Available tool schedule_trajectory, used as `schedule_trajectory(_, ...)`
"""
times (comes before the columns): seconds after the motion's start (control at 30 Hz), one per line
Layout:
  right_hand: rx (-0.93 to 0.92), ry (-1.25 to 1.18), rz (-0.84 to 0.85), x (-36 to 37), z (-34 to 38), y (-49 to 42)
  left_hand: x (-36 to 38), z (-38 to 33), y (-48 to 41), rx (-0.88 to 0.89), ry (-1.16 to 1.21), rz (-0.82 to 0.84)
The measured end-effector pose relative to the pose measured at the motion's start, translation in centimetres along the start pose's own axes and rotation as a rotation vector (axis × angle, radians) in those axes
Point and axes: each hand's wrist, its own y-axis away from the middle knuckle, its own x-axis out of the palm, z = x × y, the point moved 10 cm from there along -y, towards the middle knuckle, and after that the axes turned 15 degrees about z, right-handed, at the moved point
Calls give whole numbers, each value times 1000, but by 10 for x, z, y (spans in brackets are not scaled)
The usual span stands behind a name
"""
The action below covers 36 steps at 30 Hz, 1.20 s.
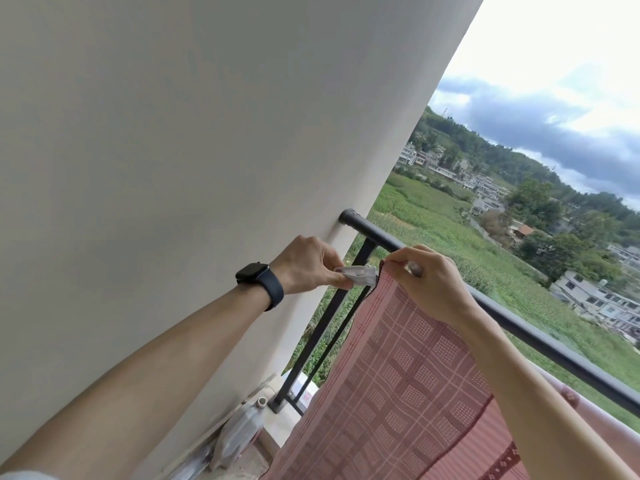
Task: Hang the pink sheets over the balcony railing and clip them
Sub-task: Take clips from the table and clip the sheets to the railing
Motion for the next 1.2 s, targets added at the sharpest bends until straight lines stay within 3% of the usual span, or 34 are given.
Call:
schedule_trajectory(0.63, -4, 49, -35, -3, -4, -1, 27, -30, -40, 23, -92, 275)
schedule_trajectory(0.73, -5, 70, -198, -17, -1, 5, 26, -21, -19, -9, 26, 196)
schedule_trajectory(0.83, -80, -100, -474, -38, 7, 36, 40, -8, 19, -21, 212, 72)
schedule_trajectory(0.9, -155, -198, -568, -32, 17, 63, 60, 6, 45, -57, 346, 47)
schedule_trajectory(1.0, -149, -464, -452, 23, 20, 90, 98, 21, 75, -106, 536, 123)
schedule_trajectory(1.1, 79, -892, -255, 112, 2, 111, 141, 25, 101, -130, 705, 289)
schedule_trajectory(1.2, 264, -1073, -187, 177, -10, 134, 166, 49, 119, -214, 688, 248)
